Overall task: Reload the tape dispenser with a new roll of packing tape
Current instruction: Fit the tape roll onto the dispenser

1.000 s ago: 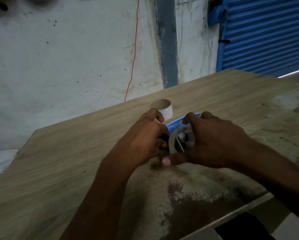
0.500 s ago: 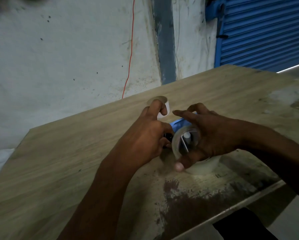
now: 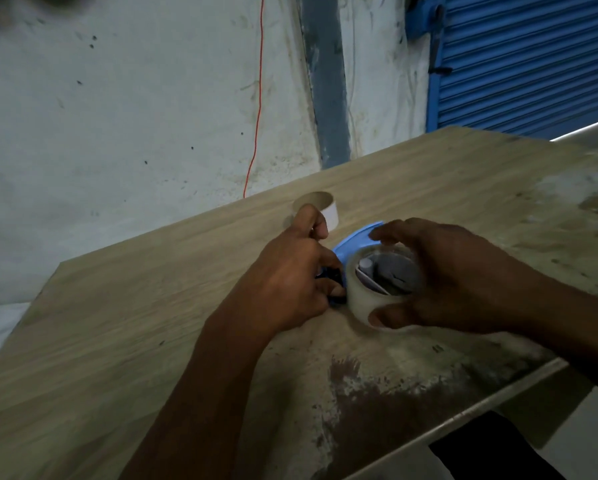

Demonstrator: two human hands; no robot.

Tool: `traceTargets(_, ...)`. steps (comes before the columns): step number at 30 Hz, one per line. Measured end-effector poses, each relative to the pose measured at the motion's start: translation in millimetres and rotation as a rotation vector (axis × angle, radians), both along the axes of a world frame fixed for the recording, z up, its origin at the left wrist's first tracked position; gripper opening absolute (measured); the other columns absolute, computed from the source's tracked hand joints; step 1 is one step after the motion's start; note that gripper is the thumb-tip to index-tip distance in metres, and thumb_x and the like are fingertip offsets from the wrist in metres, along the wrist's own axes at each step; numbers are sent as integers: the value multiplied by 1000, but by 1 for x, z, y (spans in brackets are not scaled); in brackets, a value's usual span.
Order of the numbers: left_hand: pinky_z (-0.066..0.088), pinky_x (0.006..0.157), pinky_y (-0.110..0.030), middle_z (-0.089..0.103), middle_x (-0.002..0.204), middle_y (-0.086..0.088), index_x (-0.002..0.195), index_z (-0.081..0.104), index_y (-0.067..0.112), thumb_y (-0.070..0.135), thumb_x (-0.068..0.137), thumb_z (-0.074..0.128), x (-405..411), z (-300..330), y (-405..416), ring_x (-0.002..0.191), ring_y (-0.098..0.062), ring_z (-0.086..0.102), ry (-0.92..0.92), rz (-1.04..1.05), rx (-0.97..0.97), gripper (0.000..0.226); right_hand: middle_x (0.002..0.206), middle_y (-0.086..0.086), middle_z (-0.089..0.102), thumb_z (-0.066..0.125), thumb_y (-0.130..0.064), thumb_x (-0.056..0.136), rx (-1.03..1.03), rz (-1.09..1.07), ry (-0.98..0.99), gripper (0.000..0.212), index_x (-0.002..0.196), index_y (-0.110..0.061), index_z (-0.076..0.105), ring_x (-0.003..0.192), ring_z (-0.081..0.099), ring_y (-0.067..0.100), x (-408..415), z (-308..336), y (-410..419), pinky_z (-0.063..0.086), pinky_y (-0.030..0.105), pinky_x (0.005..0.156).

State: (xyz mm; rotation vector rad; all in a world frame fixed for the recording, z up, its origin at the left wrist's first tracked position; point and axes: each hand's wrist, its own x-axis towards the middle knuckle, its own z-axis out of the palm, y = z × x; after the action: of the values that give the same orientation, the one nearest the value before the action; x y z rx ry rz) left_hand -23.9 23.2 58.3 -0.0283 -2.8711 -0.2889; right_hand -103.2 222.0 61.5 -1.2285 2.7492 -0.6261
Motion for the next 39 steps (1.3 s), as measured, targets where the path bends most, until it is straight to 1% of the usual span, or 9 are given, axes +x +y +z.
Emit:
traceTargets(4, 52, 84, -32, 29, 122, 7, 95, 84, 28, 31, 75, 88, -1, -3, 1, 112, -17, 45, 59, -31, -27, 20, 136, -12, 45, 97, -48, 53, 53, 140, -76, 115, 149, -43, 33, 120, 51, 14, -22, 4, -1, 51, 36, 101)
traceTargets(10, 57, 73, -41, 22, 113, 11, 95, 83, 31, 41, 74, 87, -5, -5, 2, 114, -19, 33, 89, 1, -66, 24, 135, -21, 41, 99, -39, 54, 121, 355, -117, 113, 150, -42, 38, 128, 47, 9, -45, 11, 2, 46, 39, 109)
traceTargets(13, 58, 69, -40, 13, 107, 16, 90, 83, 29, 40, 72, 87, -5, -4, 2, 114, -18, 31, 98, 23, -90, 21, 124, -28, 45, 92, -63, 53, 105, 374, -100, 94, 135, -53, 47, 120, 48, -2, -37, 17, 0, 48, 25, 101)
traceTargets(15, 57, 69, -39, 15, 108, 15, 89, 83, 28, 39, 72, 87, -5, -4, 0, 114, -16, 30, 90, 52, -100, 20, 110, -25, 54, 81, -81, 50, 43, 262, -103, 71, 112, -53, 57, 108, 55, -1, -24, 18, -7, 50, 16, 80)
traceTargets(18, 57, 69, -37, 15, 109, 15, 89, 84, 27, 40, 72, 88, -3, -4, -2, 114, -15, 29, 91, 52, -115, 22, 113, -10, 57, 68, -94, 44, 108, 111, 44, 102, 127, -36, 59, 100, 59, 13, -22, 6, -18, 48, 30, 77)
traceTargets(20, 58, 71, -37, 13, 106, 17, 91, 84, 28, 40, 71, 89, -2, -4, -3, 113, -14, 29, 91, 42, -96, 24, 127, -8, 59, 81, -79, 52, 116, 85, 45, 105, 141, -32, 53, 108, 58, 14, -25, 5, -20, 49, 31, 86)
traceTargets(24, 58, 72, -39, 14, 106, 17, 92, 84, 30, 40, 71, 89, -2, -5, -6, 113, -16, 30, 96, 31, -64, 23, 142, -13, 48, 94, -49, 59, 116, 189, -131, 100, 145, -42, 44, 126, 50, 11, -34, 14, -14, 46, 34, 106)
traceTargets(35, 58, 70, -37, 21, 107, 12, 100, 82, 32, 42, 75, 87, -2, -4, -3, 111, -15, 30, 64, 55, -62, 28, 141, -27, 39, 93, -32, 59, 211, 403, -201, 99, 136, -63, 40, 134, 42, 5, -63, 14, -9, 39, 39, 116)
traceTargets(39, 55, 78, -41, 30, 107, 8, 104, 80, 34, 43, 76, 87, -1, -5, -2, 105, -12, 31, 53, 73, -22, 30, 140, -20, 39, 94, -28, 63, 233, 365, -225, 101, 145, -52, 40, 132, 42, 8, -60, 16, -8, 40, 35, 114)
